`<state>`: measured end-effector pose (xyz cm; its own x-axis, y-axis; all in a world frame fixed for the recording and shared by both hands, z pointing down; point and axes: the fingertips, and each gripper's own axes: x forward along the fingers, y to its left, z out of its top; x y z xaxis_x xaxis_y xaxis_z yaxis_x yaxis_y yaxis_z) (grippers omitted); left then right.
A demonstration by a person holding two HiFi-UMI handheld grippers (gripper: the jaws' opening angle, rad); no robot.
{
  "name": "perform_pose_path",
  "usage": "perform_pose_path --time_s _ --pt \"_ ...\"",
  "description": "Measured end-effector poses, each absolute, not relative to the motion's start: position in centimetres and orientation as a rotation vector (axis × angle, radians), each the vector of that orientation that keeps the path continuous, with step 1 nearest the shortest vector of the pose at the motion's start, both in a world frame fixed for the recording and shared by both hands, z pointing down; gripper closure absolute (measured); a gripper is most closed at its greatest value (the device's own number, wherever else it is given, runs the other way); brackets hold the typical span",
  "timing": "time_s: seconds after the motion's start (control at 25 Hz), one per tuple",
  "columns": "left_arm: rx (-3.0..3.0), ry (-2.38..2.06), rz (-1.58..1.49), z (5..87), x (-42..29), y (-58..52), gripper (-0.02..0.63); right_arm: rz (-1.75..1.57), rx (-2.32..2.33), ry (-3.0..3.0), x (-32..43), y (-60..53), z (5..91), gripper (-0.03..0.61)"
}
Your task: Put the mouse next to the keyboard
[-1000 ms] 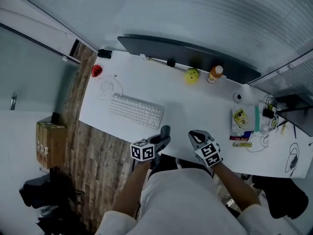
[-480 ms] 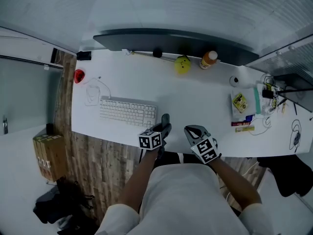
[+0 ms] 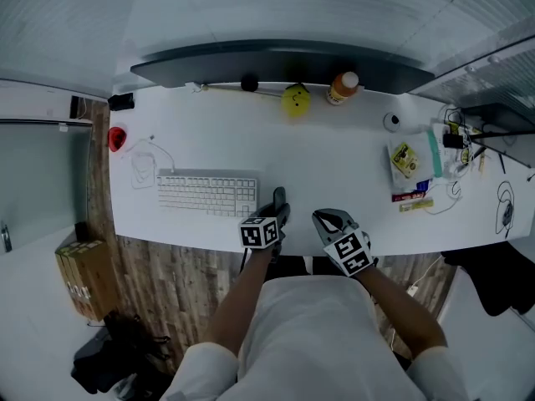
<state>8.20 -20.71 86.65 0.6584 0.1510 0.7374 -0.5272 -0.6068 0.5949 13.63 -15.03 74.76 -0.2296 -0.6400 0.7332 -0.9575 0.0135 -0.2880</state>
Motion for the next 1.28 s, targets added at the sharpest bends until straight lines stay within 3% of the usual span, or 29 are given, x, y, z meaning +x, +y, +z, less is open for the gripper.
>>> perform_pose_path --time_s 0.52,0.92,1.28 --pt "2.042 -0.324 1.020 87.3 7.9 -20.8 0.461 1.103 1.617 -1.888 12.6 -14.4 75.1 0.545" --pt "2.096 -0.379 1.036 86.5 6.8 -22.1 0.369 1.086 1.561 -1.930 11.2 -15.1 74.7 0.545" --pt "2.143 -0.434 1.024 85.4 6.0 -23.6 0.364 1.057 1.540 -1.933 10.9 -15.7 74.6 0.545"
